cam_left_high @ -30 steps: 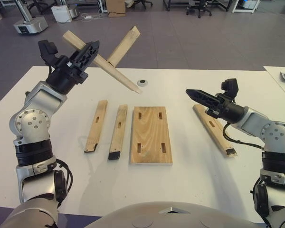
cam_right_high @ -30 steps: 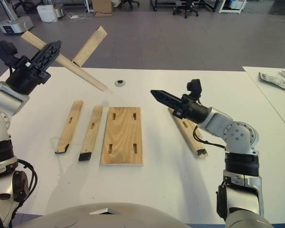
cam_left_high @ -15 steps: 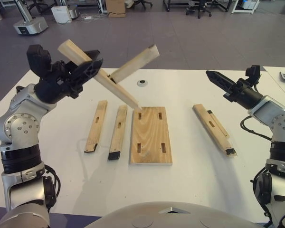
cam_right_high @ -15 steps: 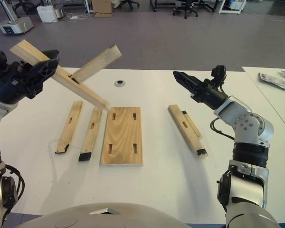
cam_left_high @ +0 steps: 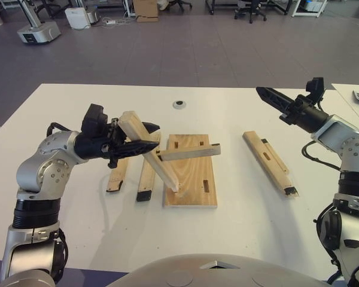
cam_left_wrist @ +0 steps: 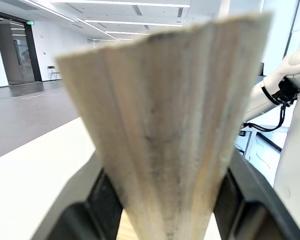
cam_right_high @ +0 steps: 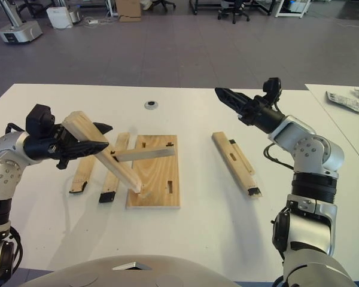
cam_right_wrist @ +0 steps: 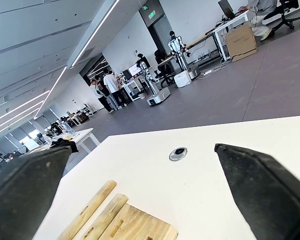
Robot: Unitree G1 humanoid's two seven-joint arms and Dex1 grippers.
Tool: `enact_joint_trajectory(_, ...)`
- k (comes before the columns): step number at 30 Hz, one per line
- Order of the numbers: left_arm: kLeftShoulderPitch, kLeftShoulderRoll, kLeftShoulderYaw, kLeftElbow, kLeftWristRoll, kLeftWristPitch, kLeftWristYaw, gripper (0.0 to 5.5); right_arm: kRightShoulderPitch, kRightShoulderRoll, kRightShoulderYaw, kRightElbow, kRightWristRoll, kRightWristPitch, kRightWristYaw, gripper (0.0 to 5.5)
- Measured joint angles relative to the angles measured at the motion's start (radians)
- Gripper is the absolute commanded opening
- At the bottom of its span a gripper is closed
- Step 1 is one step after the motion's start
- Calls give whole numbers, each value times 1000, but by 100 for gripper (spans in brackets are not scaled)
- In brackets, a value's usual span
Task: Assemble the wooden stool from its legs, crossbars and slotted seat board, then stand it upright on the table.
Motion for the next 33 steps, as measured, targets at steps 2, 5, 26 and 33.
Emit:
enact_joint_trajectory(2,1,0,-7,0,10,-5,-5,206,0,0,1,0,-2,1,1,540)
enact_joint_trajectory(5,1,-2,-17,0,16,-17,-10,206,-1,2,1,0,-11,2,0,540)
enact_joint_trajectory(26,6,-44,-91,53,125,-143,-36,206,-1,33,1,-3,-20,21,-14,540)
enact_joint_trajectory(33,137,-20,-137,-63,171,-243,7,206,1,45,-12,-17,-20,22,-32,540)
